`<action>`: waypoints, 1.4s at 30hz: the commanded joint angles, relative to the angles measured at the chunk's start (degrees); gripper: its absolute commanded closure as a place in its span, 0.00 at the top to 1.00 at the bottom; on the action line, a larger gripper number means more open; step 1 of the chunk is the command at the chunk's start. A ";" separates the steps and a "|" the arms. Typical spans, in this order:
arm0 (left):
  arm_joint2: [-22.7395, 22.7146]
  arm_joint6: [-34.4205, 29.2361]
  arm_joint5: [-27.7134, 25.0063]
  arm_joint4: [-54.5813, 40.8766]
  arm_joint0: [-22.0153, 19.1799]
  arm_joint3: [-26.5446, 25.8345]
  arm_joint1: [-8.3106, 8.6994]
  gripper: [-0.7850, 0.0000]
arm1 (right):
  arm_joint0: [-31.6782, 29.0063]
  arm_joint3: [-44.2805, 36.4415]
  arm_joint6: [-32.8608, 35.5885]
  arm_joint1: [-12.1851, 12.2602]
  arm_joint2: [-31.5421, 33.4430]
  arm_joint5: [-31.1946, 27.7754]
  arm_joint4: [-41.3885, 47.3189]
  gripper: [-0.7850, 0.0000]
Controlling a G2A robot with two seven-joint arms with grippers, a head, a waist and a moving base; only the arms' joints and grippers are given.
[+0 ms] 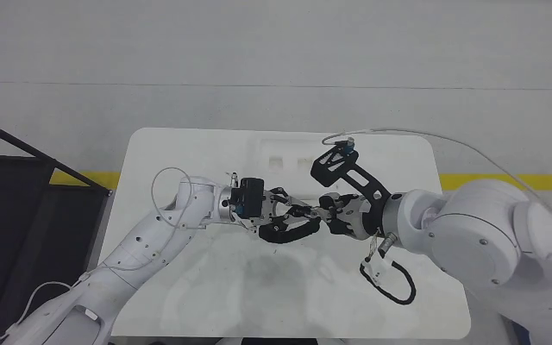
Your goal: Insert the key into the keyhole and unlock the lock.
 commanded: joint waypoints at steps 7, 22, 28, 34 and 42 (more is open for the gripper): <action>-0.26 1.27 -0.04 0.97 0.37 -0.52 -0.05 0.00 | -0.83 0.42 -1.24 0.02 0.19 0.25 -0.06 0.00; -2.08 -3.80 -6.99 -4.79 0.43 1.20 0.13 0.00 | -4.24 0.50 -8.62 0.53 6.70 -6.62 5.87 1.00; 0.23 -7.57 -7.63 -12.89 -1.06 2.42 1.70 0.00 | -10.30 1.00 -11.90 1.46 12.68 -15.53 11.73 1.00; 8.44 -13.01 -7.63 -26.35 -5.74 2.19 4.66 0.00 | -16.46 -0.63 -14.16 2.31 16.08 -24.11 10.83 1.00; 18.55 -20.68 -7.63 -43.60 -13.48 0.40 8.73 0.00 | -20.10 -1.06 -17.15 2.74 17.33 -28.55 6.39 1.00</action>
